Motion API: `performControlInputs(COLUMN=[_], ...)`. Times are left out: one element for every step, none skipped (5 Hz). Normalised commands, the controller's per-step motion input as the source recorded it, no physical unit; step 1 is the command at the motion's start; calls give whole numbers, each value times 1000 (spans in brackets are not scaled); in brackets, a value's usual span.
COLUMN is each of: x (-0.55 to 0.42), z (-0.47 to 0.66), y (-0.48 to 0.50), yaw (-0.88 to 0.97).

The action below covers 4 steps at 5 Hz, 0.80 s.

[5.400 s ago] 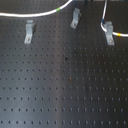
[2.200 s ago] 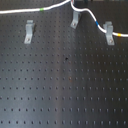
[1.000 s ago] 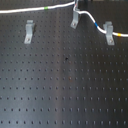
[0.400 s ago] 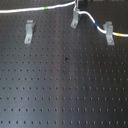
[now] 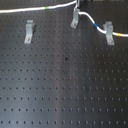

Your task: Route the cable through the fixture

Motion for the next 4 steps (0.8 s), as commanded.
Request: performControlInputs(x=[57, 299, 130, 87], z=[-172, -169, -38, 21], y=[60, 81, 266, 222], yaw=[60, 177, 209, 114])
